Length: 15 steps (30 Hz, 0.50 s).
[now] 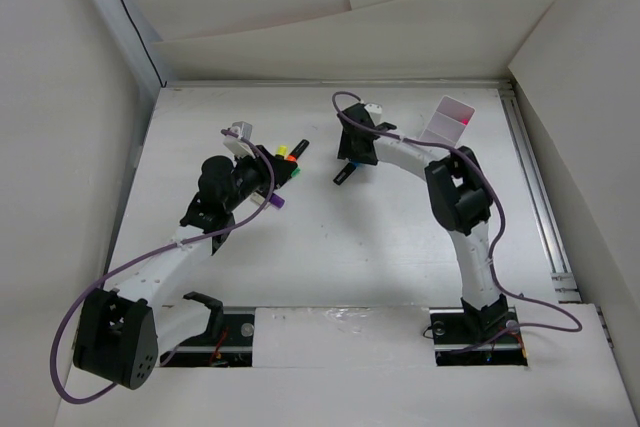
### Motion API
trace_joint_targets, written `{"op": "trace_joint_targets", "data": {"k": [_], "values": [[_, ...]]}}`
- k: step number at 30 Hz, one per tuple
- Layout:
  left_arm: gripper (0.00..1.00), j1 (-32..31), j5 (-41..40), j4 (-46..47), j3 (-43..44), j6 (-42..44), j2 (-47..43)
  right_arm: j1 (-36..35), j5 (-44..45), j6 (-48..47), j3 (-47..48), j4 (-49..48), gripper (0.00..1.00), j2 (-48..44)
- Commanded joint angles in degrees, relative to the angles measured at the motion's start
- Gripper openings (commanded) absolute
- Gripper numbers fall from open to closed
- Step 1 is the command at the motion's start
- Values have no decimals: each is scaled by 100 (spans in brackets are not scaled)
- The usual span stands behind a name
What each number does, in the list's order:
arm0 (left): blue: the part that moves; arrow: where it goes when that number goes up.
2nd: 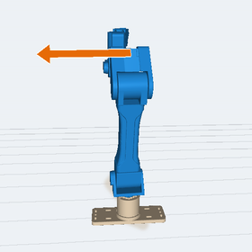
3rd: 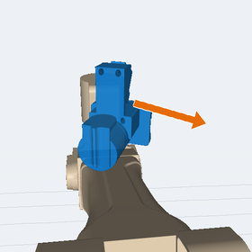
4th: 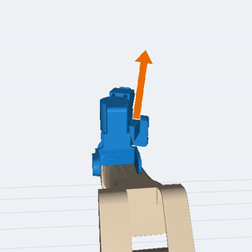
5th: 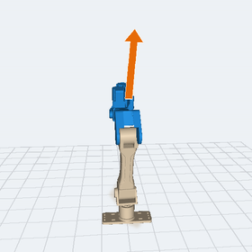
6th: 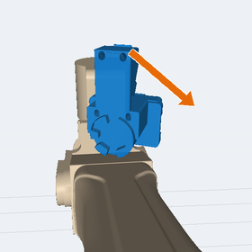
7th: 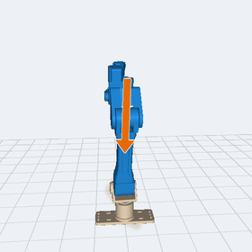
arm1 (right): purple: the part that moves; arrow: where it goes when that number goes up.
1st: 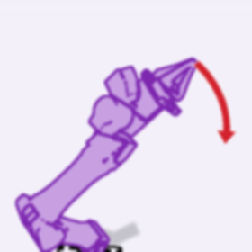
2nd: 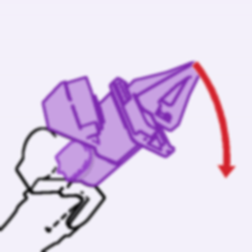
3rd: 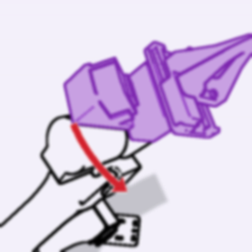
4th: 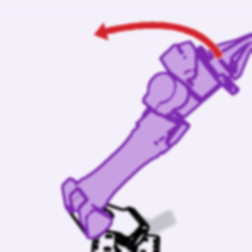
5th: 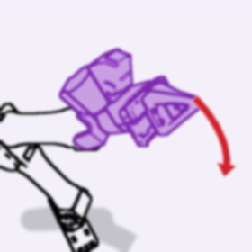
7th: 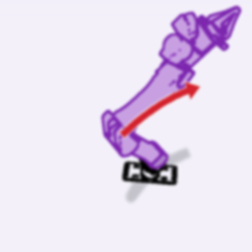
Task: Sort the stationery into containers
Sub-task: Move the pen to the center of the board, then pick up the pen from the center of the board.
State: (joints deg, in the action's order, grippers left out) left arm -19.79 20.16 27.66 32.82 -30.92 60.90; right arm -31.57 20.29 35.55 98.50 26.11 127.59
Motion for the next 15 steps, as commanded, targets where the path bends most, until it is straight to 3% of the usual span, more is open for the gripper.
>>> {"op": "trace_joint_targets", "data": {"k": [1,3,7,14,15], "values": [[21,-16,67,328,14,-20,-70,-60,-148,136,-251,44,66,-252],[21,-16,67,328,14,-20,-70,-60,-149,198,-252,43,65,-252],[21,-16,67,328,14,-20,-184,-60,-218,251,-252,-61,52,-199],[21,-16,128,328,67,-20,-44,-60,-333,303,-375,-430,20,-208],[21,-16,128,328,67,-20,-44,-60,-333,303,-375,-431,11,-278]]}}
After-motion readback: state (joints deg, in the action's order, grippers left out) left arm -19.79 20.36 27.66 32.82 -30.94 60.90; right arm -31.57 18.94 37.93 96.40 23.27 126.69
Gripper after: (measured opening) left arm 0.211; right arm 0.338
